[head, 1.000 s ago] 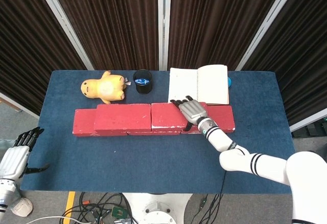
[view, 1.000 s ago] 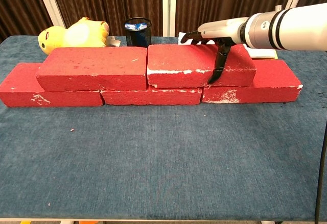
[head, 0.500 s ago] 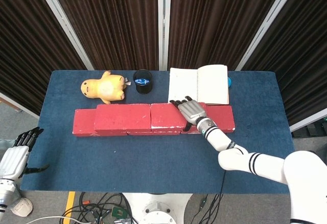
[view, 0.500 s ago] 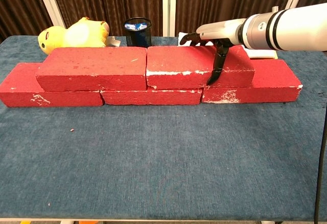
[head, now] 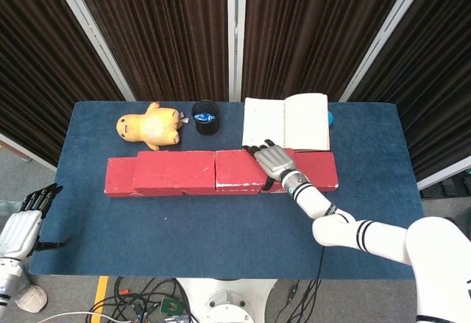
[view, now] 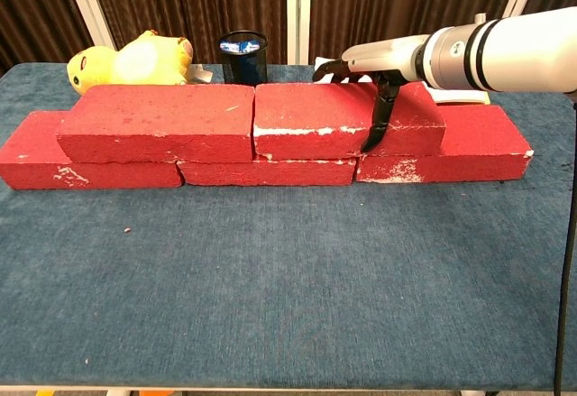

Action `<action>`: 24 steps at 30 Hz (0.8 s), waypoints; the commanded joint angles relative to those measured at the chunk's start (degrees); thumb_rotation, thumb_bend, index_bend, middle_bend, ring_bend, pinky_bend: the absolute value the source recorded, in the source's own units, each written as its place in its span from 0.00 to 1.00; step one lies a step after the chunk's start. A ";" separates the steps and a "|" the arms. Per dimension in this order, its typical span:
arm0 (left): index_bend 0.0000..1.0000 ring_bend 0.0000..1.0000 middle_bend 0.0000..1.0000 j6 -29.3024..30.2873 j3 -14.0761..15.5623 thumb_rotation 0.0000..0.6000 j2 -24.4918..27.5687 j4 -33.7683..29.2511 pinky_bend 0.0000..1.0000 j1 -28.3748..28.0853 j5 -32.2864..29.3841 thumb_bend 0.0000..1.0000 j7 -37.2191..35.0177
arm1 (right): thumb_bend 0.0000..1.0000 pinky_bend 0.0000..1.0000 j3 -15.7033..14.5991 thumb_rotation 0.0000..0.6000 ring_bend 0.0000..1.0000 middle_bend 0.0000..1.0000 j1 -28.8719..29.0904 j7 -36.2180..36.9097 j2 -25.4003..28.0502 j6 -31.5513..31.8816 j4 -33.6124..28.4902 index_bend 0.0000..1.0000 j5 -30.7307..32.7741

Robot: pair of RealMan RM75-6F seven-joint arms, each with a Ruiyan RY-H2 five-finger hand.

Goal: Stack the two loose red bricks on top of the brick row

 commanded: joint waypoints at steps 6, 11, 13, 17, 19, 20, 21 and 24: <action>0.00 0.00 0.00 -0.01 0.01 1.00 -0.05 0.07 0.00 0.02 -0.03 0.09 -0.09 | 0.02 0.00 0.03 1.00 0.28 0.27 0.19 0.17 0.08 -0.05 0.04 0.00 0.12; 0.00 0.00 0.00 -0.05 0.06 1.00 -0.10 0.11 0.00 0.03 0.02 0.09 -0.13 | 0.02 0.00 -0.05 1.00 0.28 0.27 0.28 0.20 0.16 -0.03 -0.08 0.00 0.30; 0.00 0.00 0.00 -0.05 0.08 1.00 -0.12 0.15 0.00 0.04 0.03 0.09 -0.14 | 0.02 0.00 -0.17 1.00 0.27 0.27 0.37 0.12 0.10 -0.17 0.00 0.00 0.55; 0.00 0.00 0.00 -0.05 0.09 1.00 -0.14 0.28 0.00 0.10 -0.05 0.09 -0.29 | 0.01 0.00 -0.34 1.00 0.24 0.22 0.53 0.00 -0.15 -0.18 0.29 0.00 1.01; 0.00 0.00 0.00 -0.04 0.09 1.00 -0.17 0.35 0.00 0.11 -0.05 0.09 -0.34 | 0.00 0.00 -0.33 1.00 0.16 0.16 0.57 0.11 -0.14 -0.32 0.29 0.00 1.11; 0.00 0.00 0.00 -0.03 0.08 1.00 -0.18 0.39 0.00 0.12 -0.06 0.09 -0.37 | 0.00 0.00 -0.40 1.00 0.10 0.11 0.58 0.05 -0.12 -0.27 0.27 0.00 1.11; 0.00 0.00 0.00 -0.03 0.08 1.00 -0.20 0.43 0.00 0.13 -0.06 0.09 -0.40 | 0.00 0.00 -0.43 1.00 0.06 0.08 0.60 0.02 -0.10 -0.21 0.22 0.00 1.10; 0.00 0.00 0.00 -0.07 0.08 1.00 -0.25 0.50 0.00 0.11 -0.05 0.09 -0.44 | 0.00 0.00 -0.45 1.00 0.00 0.00 0.63 0.06 0.03 -0.14 -0.07 0.00 1.25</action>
